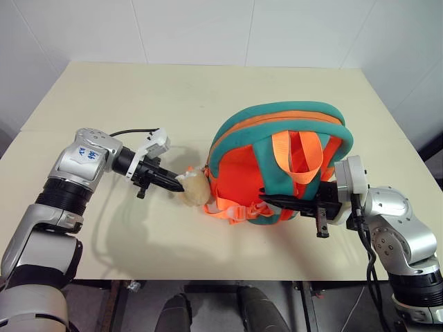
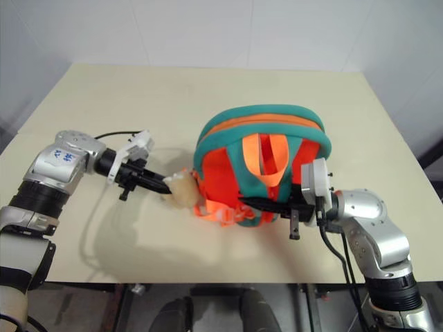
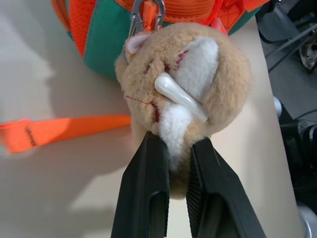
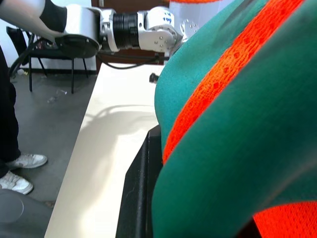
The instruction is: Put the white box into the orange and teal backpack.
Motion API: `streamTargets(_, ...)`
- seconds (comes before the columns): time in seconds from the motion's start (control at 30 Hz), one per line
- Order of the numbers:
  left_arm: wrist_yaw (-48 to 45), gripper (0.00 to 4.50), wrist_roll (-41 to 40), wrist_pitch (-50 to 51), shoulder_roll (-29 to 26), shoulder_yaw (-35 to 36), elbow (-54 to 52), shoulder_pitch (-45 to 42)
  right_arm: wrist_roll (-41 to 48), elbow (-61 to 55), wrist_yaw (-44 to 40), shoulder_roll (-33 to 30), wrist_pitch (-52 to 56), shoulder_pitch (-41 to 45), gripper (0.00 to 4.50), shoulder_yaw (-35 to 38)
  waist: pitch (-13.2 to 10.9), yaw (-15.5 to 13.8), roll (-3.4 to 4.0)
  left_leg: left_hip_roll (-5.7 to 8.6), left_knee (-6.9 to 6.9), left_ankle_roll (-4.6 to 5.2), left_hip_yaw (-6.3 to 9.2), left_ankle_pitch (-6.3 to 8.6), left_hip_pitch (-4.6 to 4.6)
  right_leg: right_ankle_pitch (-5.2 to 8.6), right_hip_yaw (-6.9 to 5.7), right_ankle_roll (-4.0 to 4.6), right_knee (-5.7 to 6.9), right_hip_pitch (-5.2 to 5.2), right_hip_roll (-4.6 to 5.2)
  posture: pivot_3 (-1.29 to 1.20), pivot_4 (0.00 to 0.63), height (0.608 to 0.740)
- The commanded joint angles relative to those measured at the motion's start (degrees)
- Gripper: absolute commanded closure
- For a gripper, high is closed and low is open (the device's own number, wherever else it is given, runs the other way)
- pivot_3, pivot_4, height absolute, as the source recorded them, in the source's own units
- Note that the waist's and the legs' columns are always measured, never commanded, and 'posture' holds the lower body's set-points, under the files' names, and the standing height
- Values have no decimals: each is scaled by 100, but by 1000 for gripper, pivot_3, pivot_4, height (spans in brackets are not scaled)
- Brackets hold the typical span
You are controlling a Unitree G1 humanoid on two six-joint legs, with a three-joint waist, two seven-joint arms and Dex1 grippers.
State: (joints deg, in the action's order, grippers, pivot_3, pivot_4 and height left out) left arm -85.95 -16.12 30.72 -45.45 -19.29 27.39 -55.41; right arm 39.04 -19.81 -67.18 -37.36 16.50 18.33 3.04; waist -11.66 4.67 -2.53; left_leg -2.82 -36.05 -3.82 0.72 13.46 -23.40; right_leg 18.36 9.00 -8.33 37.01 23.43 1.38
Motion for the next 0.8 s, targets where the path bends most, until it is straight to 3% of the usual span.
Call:
streamTargets(0.03,129,4348,-167,75,43,538,-138,32,-14,-180,29,-291,127,79,4500,185,0,-3,0,0,0,0,1,0,0,0,0,0,1,1,0,0,150,740)
streamTargets(0.17,527,4348,-50,-124,22,885,-279,49,45,-207,-95,-692,434,76,4500,180,0,-14,0,0,0,0,3,0,-2,0,-1,0,0,1,1,0,150,740)
streamTargets(0.43,832,1665,-305,-94,-89,1582,-718,408,-2,135,-469,-1081,437,347,1755,241,0,-9,0,0,-4,0,3,0,-2,-1,-1,-2,2,0,1,0,150,740)
streamTargets(0.6,869,55,-432,-587,-188,2092,-1177,1015,5,354,-653,-1261,421,352,24,495,0,-16,0,0,0,0,2,0,-3,-1,-2,-2,0,1,2,0,150,740)
streamTargets(0.8,521,6,-672,-1640,-256,2729,-978,1567,-168,629,-763,-1678,333,-59,0,1076,0,-40,0,-1,-2,1,1,1,-3,-1,-6,-2,-1,0,6,0,150,740)
